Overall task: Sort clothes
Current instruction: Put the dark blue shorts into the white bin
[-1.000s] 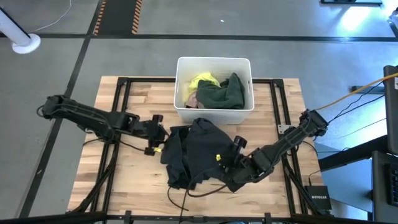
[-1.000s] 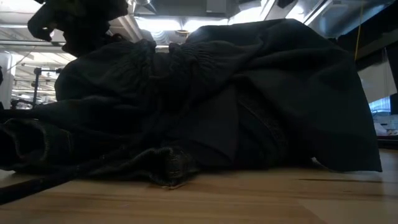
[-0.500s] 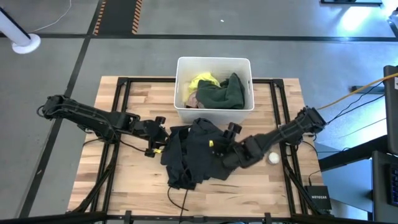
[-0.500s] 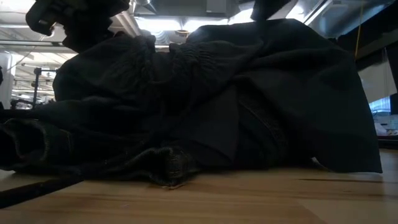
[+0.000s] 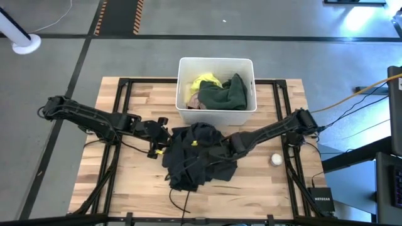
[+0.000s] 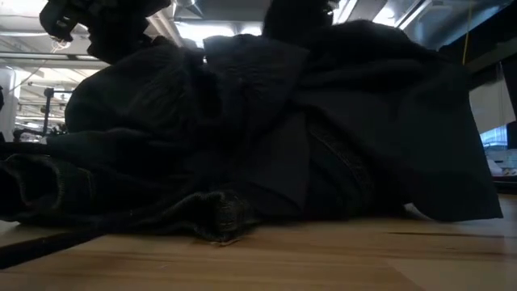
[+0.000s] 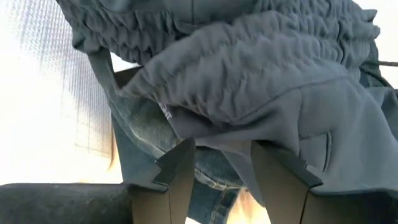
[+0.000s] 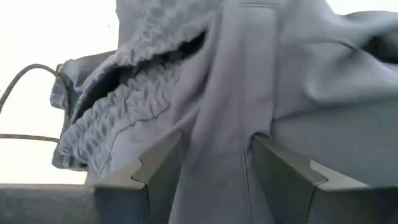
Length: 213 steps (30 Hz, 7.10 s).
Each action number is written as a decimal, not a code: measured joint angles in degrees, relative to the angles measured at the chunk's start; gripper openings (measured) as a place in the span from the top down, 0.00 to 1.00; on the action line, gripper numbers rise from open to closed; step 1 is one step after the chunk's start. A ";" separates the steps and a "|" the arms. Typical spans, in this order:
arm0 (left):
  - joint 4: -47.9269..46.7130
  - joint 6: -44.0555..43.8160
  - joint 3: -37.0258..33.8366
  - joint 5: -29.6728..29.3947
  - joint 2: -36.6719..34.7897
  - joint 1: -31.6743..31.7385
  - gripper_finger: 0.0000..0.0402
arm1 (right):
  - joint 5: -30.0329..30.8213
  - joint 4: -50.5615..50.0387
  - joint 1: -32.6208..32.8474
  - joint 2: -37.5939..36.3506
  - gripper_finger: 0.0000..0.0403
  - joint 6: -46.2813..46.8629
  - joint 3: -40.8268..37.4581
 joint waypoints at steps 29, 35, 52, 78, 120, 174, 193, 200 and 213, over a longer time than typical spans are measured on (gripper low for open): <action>2.19 -0.70 0.00 -0.01 -0.02 0.00 0.62 | -2.52 26.04 -0.75 9.70 0.48 3.53 -0.02; 1.92 -0.63 0.12 -0.01 -0.10 -0.02 0.62 | -4.79 27.67 -1.53 12.18 0.47 3.54 -0.02; -15.84 -3.08 6.73 -0.03 -5.45 -0.66 0.62 | -16.84 20.26 -2.25 6.17 0.47 6.00 0.00; 12.20 -5.37 -8.48 4.59 -4.78 -6.35 0.62 | -1.42 33.66 -2.14 10.28 0.47 21.86 -0.04; 21.35 10.40 2.04 0.58 4.09 -6.80 0.62 | 18.49 28.27 1.85 3.34 0.81 7.77 -0.01; -2.47 10.85 0.83 -13.00 -25.19 0.43 0.62 | 37.94 69.65 -8.83 -24.50 0.95 -45.84 0.15; -2.61 11.04 0.83 -13.00 -25.43 3.69 0.62 | 34.06 51.41 -22.99 -23.17 0.95 -34.91 0.07; -2.07 10.68 0.83 -12.98 -25.44 3.69 0.62 | 41.44 25.41 -22.97 -22.67 0.94 -24.70 0.09; -0.96 10.43 0.83 -12.95 -25.42 3.69 0.62 | 21.49 2.44 -30.51 -15.93 0.89 0.52 0.13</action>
